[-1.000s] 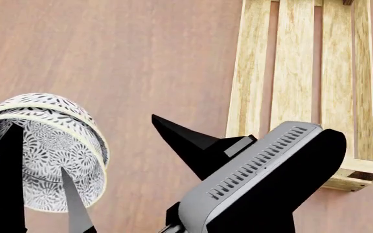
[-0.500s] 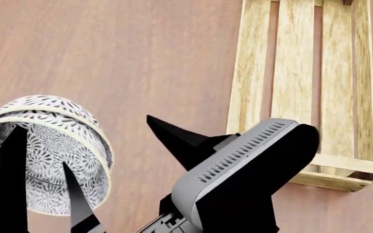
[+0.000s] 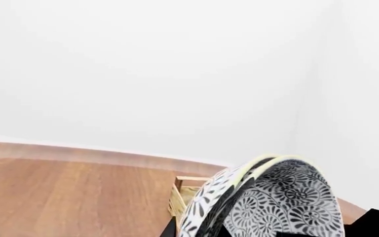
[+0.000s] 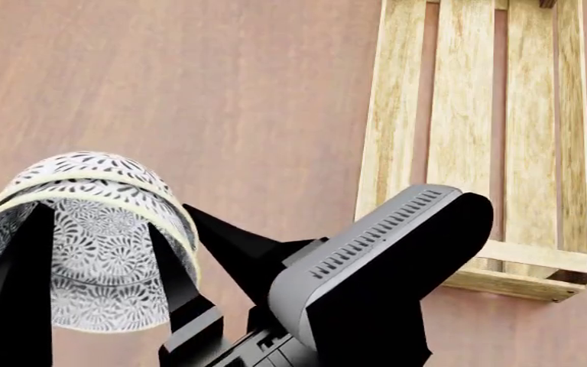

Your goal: Stack the right bowl on the left bowl and place them in the tray.

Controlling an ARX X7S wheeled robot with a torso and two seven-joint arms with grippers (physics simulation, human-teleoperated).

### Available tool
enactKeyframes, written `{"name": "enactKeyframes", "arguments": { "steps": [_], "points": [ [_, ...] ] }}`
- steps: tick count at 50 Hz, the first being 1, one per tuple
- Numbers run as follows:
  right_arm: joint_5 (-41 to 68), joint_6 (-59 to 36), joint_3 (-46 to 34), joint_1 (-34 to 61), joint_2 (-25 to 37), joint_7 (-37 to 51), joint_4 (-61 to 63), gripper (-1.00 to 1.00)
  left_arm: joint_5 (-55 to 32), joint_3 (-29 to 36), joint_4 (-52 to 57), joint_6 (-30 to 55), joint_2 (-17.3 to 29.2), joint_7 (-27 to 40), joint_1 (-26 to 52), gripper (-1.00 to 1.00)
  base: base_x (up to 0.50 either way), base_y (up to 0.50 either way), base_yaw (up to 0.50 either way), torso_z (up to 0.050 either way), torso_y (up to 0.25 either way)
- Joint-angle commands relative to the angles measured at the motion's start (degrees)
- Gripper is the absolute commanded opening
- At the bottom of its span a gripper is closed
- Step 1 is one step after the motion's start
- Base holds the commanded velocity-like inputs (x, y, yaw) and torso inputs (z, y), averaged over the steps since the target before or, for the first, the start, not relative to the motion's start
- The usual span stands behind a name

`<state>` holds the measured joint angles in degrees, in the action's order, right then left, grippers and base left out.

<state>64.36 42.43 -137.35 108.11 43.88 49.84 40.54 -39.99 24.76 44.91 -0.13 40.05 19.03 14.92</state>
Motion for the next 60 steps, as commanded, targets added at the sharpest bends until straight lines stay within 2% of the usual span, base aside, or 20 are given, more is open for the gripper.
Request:
{"name": "enactKeyframes", "arguments": {
  "steps": [1,20,21,44,60],
  "points": [
    [-0.4,-0.4,0.6,-0.8,0.1,-0.1,-0.1,-1.00,0.1,-0.9,0.1,-0.1,-0.1,0.6,0.6,-1.00,0.00,0.00,0.00,0.000,0.000],
    [-0.4,0.9,2.4,-2.2,1.5,-0.2,0.1,-1.00,0.1,0.5,-0.9,1.2,-0.2,0.2,1.1,-1.00,0.00,0.00,0.00,0.001,0.001],
    [-0.4,0.9,2.4,-2.3,1.5,-0.3,0.1,-1.00,0.1,0.5,-0.8,1.3,-0.2,0.2,1.2,1.00,0.00,0.00,0.00,0.000,0.000],
    [-1.6,1.1,3.9,-4.2,2.5,-0.5,0.3,-1.00,0.1,1.4,-1.1,1.6,-0.2,-0.3,1.3,1.00,0.00,0.00,0.00,0.000,0.000],
    [3.2,1.4,5.0,-2.0,4.8,-2.7,-2.3,-1.00,-1.3,-0.3,2.8,1.9,1.5,1.9,1.7,1.00,0.00,0.00,0.00,0.000,0.001]
  ]
}}
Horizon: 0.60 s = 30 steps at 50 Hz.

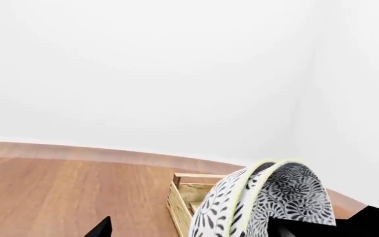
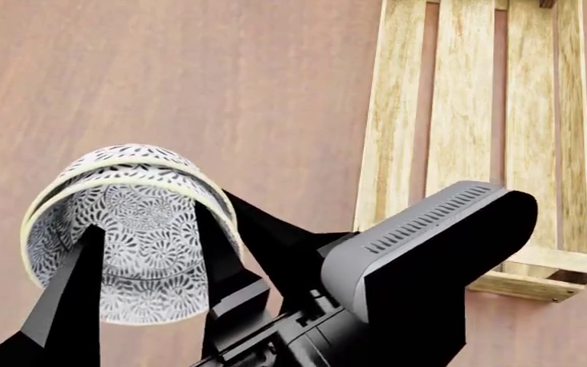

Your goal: Stack the right bowl on the left bowl and place them in the tray.

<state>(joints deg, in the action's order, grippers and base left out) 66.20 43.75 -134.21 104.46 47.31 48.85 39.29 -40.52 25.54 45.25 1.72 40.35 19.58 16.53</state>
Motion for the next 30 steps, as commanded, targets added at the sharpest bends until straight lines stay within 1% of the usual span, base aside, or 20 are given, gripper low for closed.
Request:
{"name": "enactKeyframes", "arguments": {
  "steps": [1,7,18,24,30],
  "points": [
    [1.7,0.0,2.0,1.8,1.5,-1.8,-1.4,-1.00,-1.0,-1.2,2.9,0.1,1.3,1.4,0.1,1.00,0.00,0.00,0.00,0.000,0.000],
    [5.4,-0.1,2.7,3.5,2.4,-3.2,-3.8,-1.00,-0.4,-1.8,3.4,-1.5,1.9,1.3,-1.4,1.00,0.00,0.00,0.00,0.000,0.002],
    [15.1,-1.9,4.8,9.6,3.8,-8.1,-7.8,-1.00,-0.7,-2.4,6.6,-1.2,3.1,2.7,-1.6,1.00,0.00,0.00,0.00,0.001,0.000],
    [23.9,-4.2,7.4,13.7,1.9,-12.9,-14.5,-1.00,-0.5,-2.3,7.0,-1.0,3.2,2.9,-1.4,1.00,0.00,0.00,0.00,0.000,0.002],
    [31.6,-5.7,10.2,15.1,-0.8,-16.6,-22.3,-1.00,-0.5,-2.2,6.8,-1.1,3.1,2.8,-1.4,1.00,0.00,0.00,0.00,0.000,0.000]
  ]
}}
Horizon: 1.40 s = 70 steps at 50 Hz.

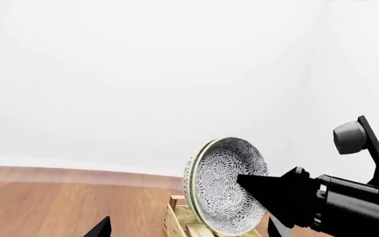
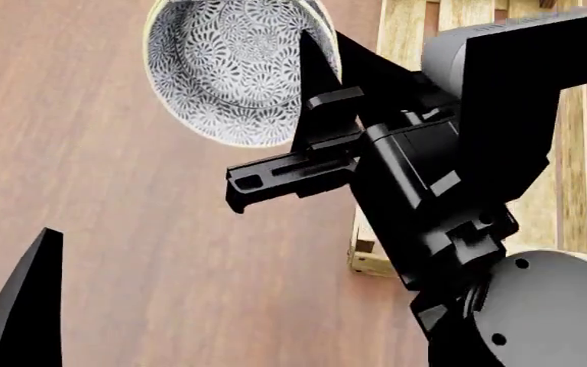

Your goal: Stack the right bowl on the left bowl and place them in the tray.

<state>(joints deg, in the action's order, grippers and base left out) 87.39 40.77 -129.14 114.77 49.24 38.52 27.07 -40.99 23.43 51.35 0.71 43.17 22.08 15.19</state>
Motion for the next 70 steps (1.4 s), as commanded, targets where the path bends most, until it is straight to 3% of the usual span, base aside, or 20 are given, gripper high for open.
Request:
{"name": "enactKeyframes", "arguments": {
  "steps": [1,24,64,70],
  "points": [
    [11.2,-3.0,5.4,4.8,-3.2,-6.7,-11.0,-1.00,0.0,-0.1,0.6,-0.1,0.3,0.3,0.0,1.00,0.00,0.00,0.00,0.000,0.000],
    [26.7,-9.0,11.0,1.4,-15.9,-12.1,-39.8,-1.00,-0.4,0.7,-0.7,-0.2,-0.3,-0.3,0.6,1.00,0.00,0.00,0.00,0.000,0.001],
    [51.3,-27.5,21.8,-15.3,-42.8,-17.9,-101.3,-1.00,-1.7,0.3,-1.3,-1.6,0.1,-0.3,0.4,1.00,0.00,0.00,0.00,0.000,0.001],
    [53.6,-27.1,20.7,-14.8,-43.4,-16.9,-101.9,-1.00,-1.9,-0.2,-2.7,-2.6,0.2,-0.8,-0.1,1.00,0.00,0.00,0.00,0.000,0.000]
  ]
}}
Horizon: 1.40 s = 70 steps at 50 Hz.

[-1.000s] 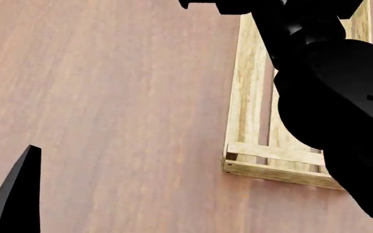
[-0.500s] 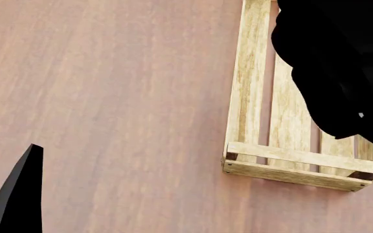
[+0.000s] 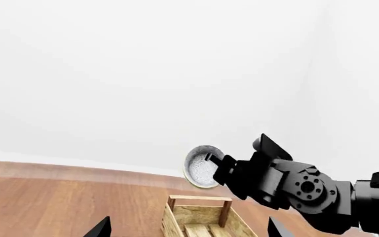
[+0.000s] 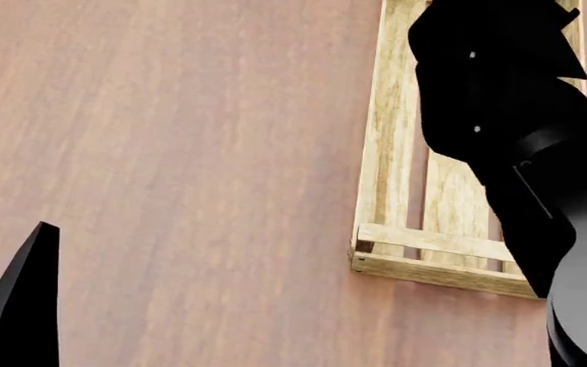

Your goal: Stack the right bowl on the left bowl and place them in the tray.

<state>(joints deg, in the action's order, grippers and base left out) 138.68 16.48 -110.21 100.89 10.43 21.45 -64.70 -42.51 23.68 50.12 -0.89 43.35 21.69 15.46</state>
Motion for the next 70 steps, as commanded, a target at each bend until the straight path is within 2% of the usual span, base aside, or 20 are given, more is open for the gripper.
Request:
{"name": "enactKeyframes", "arguments": {
  "steps": [1,19,33,48,57,70],
  "points": [
    [2.7,-2.7,1.5,-0.9,-4.6,0.5,-10.2,-1.00,-0.4,-0.4,-1.3,-0.9,0.1,-0.4,-0.3,1.00,0.00,0.00,0.00,0.000,0.010],
    [10.4,-1.1,-3.9,-1.1,-4.8,10.4,-10.1,-1.00,0.5,0.6,-1.7,-0.2,-0.7,-0.2,0.3,1.00,0.00,0.00,0.00,0.001,0.001],
    [17.9,-1.5,-5.2,-2.0,-4.5,12.1,-10.2,-1.00,0.3,0.5,-1.4,-0.3,-0.4,0.2,0.3,1.00,0.00,0.00,0.00,0.000,0.001],
    [26.1,-8.6,-10.1,-1.1,-4.4,18.5,-10.2,-1.00,0.1,0.5,-1.7,-0.5,-0.4,0.4,0.3,1.00,0.00,0.00,0.00,0.001,0.001],
    [30.5,-14.7,-15.2,0.3,-5.1,25.3,-10.3,-1.00,0.1,0.7,-2.3,-0.7,-0.5,0.1,0.2,1.00,0.00,0.00,0.00,0.000,0.001],
    [36.5,-8.8,-15.3,0.6,-5.2,26.4,-10.3,-1.00,0.0,0.9,-2.4,-0.8,-0.6,0.0,0.3,1.00,0.00,0.00,0.00,0.000,0.001]
  ]
}}
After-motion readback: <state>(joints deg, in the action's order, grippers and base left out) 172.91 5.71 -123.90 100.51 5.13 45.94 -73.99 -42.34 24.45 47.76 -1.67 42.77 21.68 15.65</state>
